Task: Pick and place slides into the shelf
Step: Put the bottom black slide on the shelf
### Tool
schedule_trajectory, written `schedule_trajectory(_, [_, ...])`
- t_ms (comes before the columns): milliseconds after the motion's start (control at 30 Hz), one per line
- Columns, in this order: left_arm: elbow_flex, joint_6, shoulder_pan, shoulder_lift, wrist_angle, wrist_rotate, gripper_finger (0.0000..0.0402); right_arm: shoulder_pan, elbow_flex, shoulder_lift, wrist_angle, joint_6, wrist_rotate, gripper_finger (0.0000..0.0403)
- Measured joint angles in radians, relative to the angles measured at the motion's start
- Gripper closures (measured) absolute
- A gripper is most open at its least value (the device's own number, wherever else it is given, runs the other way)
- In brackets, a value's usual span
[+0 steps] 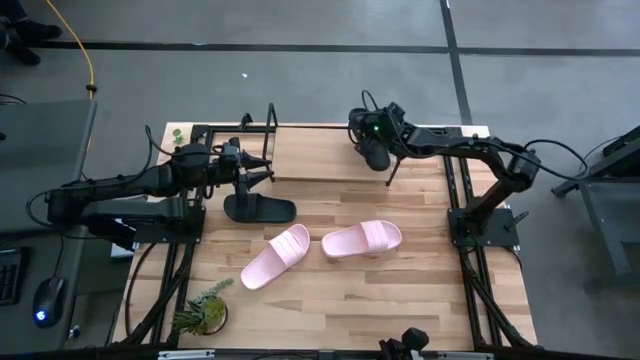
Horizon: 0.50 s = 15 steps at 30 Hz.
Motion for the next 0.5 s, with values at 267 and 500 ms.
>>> schedule_trajectory(267, [0.000, 0.000, 0.000, 0.000, 0.002, 0.000, 0.0259, 0.054, 0.000, 0.000, -0.024, 0.139, 0.109, 0.0403])
schedule_trajectory(500, [0.000, -0.003, 0.000, 0.000, 0.001, 0.000, 0.0259, 0.132, 0.001, 0.001, -0.081, 0.217, 0.236, 0.0403])
